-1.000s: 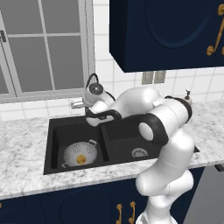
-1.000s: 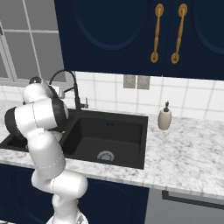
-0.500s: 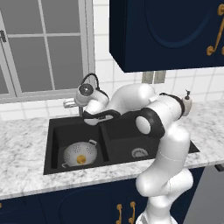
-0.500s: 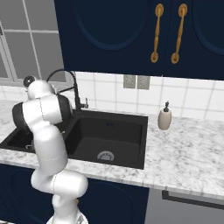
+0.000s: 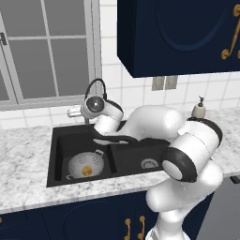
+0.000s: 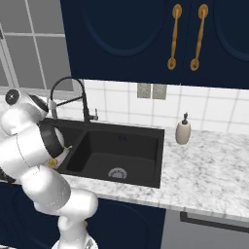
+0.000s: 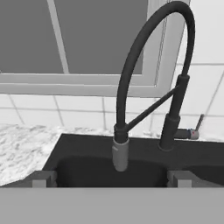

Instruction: Put the colander in the sink, put the kiwi in the colander, and turn on the sink faucet and pour water over the colander.

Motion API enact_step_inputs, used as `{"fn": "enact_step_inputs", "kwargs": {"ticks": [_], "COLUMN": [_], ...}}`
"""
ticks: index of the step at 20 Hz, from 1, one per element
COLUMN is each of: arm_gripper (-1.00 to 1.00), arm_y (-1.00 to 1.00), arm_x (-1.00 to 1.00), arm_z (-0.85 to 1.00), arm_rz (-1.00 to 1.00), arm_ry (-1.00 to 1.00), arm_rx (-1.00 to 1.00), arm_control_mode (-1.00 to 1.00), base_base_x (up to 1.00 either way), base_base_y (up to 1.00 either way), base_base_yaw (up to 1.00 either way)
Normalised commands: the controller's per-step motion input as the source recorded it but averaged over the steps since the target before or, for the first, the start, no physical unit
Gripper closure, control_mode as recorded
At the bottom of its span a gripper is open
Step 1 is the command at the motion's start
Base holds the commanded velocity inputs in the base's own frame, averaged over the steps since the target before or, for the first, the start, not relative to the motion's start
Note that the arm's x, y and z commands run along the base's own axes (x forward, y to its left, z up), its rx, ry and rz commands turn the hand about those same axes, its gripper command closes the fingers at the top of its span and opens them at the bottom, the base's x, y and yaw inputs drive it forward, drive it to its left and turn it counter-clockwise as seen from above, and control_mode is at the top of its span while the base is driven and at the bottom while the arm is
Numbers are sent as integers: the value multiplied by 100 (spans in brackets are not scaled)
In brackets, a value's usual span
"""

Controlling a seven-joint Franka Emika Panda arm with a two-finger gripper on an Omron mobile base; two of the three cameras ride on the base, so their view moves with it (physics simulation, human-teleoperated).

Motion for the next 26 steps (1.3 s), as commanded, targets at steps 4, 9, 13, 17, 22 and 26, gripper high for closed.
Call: {"fn": "enact_step_inputs", "kwargs": {"ticks": [4, 9, 13, 17, 22, 26], "arm_gripper": [-100, -100, -100, -100, -100, -100], "arm_y": [-98, -100, -92, -63, -46, -41], "arm_x": [-73, -13, 27, 40, 28, 51], "arm_z": [48, 13, -2, -29, -53, -34], "arm_rz": [-9, -14, -10, -2, 0, 0], "arm_ry": [0, 1, 7, 1, 0, 7], "arm_rx": [15, 13, 15, 10, 10, 18], "arm_control_mode": [-100, -100, -100, -100, -100, -100], "base_base_x": [0, 0, 0, 0, 0, 0], "base_base_y": [0, 0, 0, 0, 0, 0], "base_base_yaw": [0, 0, 0, 0, 0, 0]}}
